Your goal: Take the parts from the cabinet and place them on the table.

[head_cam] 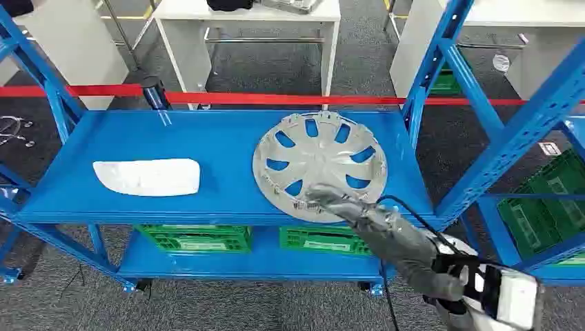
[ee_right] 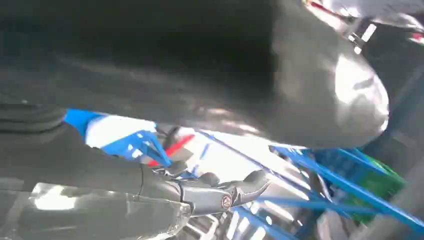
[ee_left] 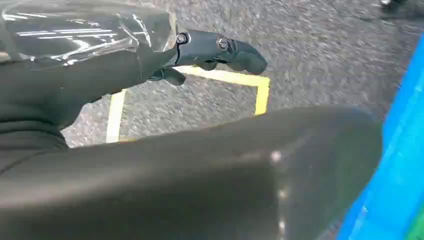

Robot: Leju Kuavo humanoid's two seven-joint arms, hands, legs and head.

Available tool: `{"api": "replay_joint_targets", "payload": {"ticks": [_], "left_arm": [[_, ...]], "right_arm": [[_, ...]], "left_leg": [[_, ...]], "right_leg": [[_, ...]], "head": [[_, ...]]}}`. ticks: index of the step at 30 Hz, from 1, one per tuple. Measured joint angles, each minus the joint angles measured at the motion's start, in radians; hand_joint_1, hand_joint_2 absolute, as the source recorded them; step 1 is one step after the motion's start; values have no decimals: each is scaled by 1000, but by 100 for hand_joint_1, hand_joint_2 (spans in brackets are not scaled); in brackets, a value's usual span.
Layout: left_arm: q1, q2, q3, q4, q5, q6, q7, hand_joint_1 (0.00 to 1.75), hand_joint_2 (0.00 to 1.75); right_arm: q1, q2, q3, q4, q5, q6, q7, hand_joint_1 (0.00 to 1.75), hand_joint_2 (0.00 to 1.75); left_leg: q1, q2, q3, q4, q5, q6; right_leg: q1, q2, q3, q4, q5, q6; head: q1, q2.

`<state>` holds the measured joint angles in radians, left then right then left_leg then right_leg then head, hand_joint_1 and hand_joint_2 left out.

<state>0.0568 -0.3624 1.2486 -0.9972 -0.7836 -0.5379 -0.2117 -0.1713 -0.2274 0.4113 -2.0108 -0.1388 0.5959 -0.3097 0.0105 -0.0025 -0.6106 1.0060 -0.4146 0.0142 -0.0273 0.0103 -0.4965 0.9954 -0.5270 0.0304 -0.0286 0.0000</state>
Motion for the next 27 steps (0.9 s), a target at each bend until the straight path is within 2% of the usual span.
{"api": "replay_joint_targets", "payload": {"ticks": [1,2,4,5,6,7,9,10,11,12,14,15,16,17,18,19,20,21,22,23,25,26,27], "left_arm": [[-1,-1,0,0,-12,1,-5,0,0],[-5,0,0,0,-23,3,-10,0,0],[-8,2,0,1,-45,5,-19,0,0],[-9,3,0,3,-57,6,-25,0,0],[-9,3,0,5,-64,6,-28,0,0],[-11,4,1,8,-77,7,-35,0,0],[-15,6,4,15,-87,8,-41,0,0],[-18,7,4,18,-92,8,-46,0,0],[-22,8,5,23,-96,7,-49,0,0],[-24,9,5,25,-98,6,-53,0,0],[-24,11,6,33,-109,5,-60,0,0],[-27,13,6,36,-111,5,-65,0,0],[-28,18,6,40,-118,6,-71,0,0],[-31,19,7,47,-121,6,-78,0,0],[-35,23,9,54,-129,9,-83,0,0],[-37,26,12,61,-131,9,-88,0,0],[-40,27,15,64,-137,9,-91,0,0],[-40,27,17,69,-141,9,-92,0,0],[-41,27,19,72,-147,9,-94,0,0],[-41,27,22,76,-149,9,-95,0,0],[-45,29,25,77,-150,9,-98,0,0],[-47,30,27,79,-153,9,-99,0,0],[-51,30,29,80,-159,9,-101,0,0]], "right_arm": [[-2,-9,14,1,12,0,13,0,175],[-11,-15,32,2,24,0,23,0,175],[-26,-24,68,9,55,-3,61,0,175],[-29,-31,90,14,70,-6,78,0,175],[-32,-34,103,20,82,-10,87,0,175],[-41,-37,122,28,100,-19,100,0,175],[-66,-38,159,45,128,-31,120,0,175],[-78,-38,178,54,140,-39,132,0,175],[-88,-38,194,64,149,-44,142,0,175],[-99,-34,209,73,161,-49,151,0,175],[-130,-31,240,101,202,-71,176,0,175],[-142,-26,257,112,215,-78,181,0,175],[-156,-18,271,122,234,-88,186,0,175],[-171,-11,287,134,254,-100,192,0,175],[-188,-1,304,149,279,-113,199,0,175],[-208,5,320,164,309,-128,208,0,175],[-224,9,331,173,330,-139,214,0,175],[-237,16,350,191,368,-156,226,0,175],[-252,23,365,204,395,-164,236,0,175],[-265,33,383,217,424,-168,251,0,175],[-292,47,407,235,473,-177,269,0,175],[-309,53,419,246,490,-179,278,0,175],[-325,57,427,254,499,-180,282,0,175]], "left_leg": [[4,0,6,-8,4,7],[3,0,7,-10,3,15],[-5,0,7,-10,-1,22],[-9,-1,7,-10,-3,26],[-13,-4,8,-9,-5,28],[-16,-5,11,-9,-7,30],[-23,-9,19,-9,-12,29],[-24,-11,22,-9,-14,28],[-34,-12,21,-4,-17,23],[-33,-15,19,-3,-20,19],[-28,-14,20,-5,-21,10],[-30,-14,19,-2,-23,6],[-27,-14,13,9,-31,-1],[-25,-11,-2,45,-56,-10],[-18,-10,-33,111,-89,-18],[-11,-10,-81,205,-130,-26],[-7,-9,-123,283,-156,-31],[-4,-8,-147,320,-157,-34],[0,-7,-145,304,-135,-36],[2,-5,-122,246,-96,-36],[4,-1,-29,49,1,-32],[-1,-2,-1,4,-9,-29],[-4,-3,1,-2,-6,-22]], "right_leg": [[-3,-3,-9,20,-8,-1],[-1,-3,-37,73,-35,-9],[3,-3,-134,245,-100,-22],[4,-3,-178,318,-118,-22],[5,-3,-199,341,-115,-19],[6,-3,-197,314,-92,-13],[10,-4,-129,140,-6,-3],[14,-4,-90,47,31,-8],[20,-2,-81,20,46,-25],[19,-2,-80,16,52,-34],[24,-2,-80,16,54,-44],[17,-1,-72,11,57,-49],[11,-2,-67,7,59,-51],[9,-2,-65,8,58,-54],[9,-2,-64,8,57,-55],[9,-2,-64,8,56,-56],[10,-2,-64,8,55,-57],[9,-2,-63,8,54,-57],[9,-1,-61,8,53,-58],[9,1,-59,9,50,-56],[9,2,-50,8,44,-50],[13,2,-49,8,41,-46],[18,2,-54,9,39,-43]], "head": [[2,0],[3,0],[4,0],[4,0],[5,0],[5,0],[5,0],[5,0],[2,0],[3,0],[4,0],[3,0],[5,0],[-2,0],[-4,0],[-4,0],[-3,0],[-3,0],[-4,0],[-4,0],[-4,0],[-3,0],[-3,0]]}}
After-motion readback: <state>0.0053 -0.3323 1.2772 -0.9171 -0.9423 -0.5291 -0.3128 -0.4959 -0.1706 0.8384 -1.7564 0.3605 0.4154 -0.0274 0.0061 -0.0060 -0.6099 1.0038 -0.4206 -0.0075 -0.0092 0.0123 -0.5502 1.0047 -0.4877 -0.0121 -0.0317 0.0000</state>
